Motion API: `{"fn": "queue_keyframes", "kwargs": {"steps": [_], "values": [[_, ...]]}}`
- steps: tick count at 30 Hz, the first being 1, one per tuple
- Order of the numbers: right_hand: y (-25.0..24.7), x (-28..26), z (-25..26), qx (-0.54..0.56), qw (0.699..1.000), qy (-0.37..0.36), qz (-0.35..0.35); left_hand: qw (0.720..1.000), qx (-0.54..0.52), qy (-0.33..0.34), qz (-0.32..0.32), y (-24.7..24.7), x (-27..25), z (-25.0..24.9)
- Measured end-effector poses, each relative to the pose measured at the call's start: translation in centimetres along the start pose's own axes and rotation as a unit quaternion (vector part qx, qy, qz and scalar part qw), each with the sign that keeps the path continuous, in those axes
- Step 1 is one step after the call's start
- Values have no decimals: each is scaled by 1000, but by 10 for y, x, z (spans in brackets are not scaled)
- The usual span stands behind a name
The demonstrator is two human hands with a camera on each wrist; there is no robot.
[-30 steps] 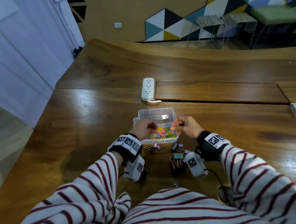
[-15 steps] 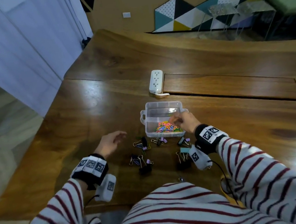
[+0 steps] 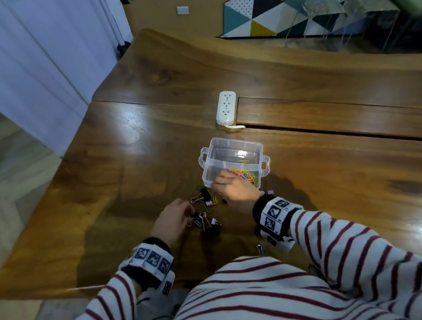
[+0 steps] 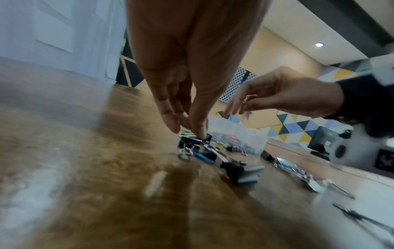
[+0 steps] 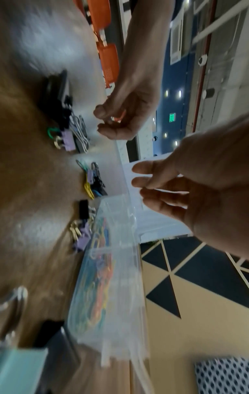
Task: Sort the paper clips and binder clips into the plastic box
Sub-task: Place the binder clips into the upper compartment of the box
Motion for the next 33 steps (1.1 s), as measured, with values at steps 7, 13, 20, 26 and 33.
{"fn": "queue_keyframes", "kwargs": {"steps": [7,13,20,26,33], "values": [[28,-12,2,-18,991,104,81,998,52,37,26,20,-6,-10],[13,-24,-38,-4,987,146,65,999,15,52,-6,17,3,-13],[19,-20,-31,4,989,121,85,997,-5,50,-53,-8,59,-16],[38,8,-8,2,987,111,114,989,126,62,55,-4,81,-28],[39,11,-10,8,985,133,113,988,120,32,91,0,81,-16]]}}
Point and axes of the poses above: each hand's wrist, its own x-axis towards the middle knuckle, its own y-axis out of the palm, z = x × y, the point moved 6 cm from there along x, towards the middle knuckle, and after that the axes turned 2 degrees about -z, right-handed, at the moved point
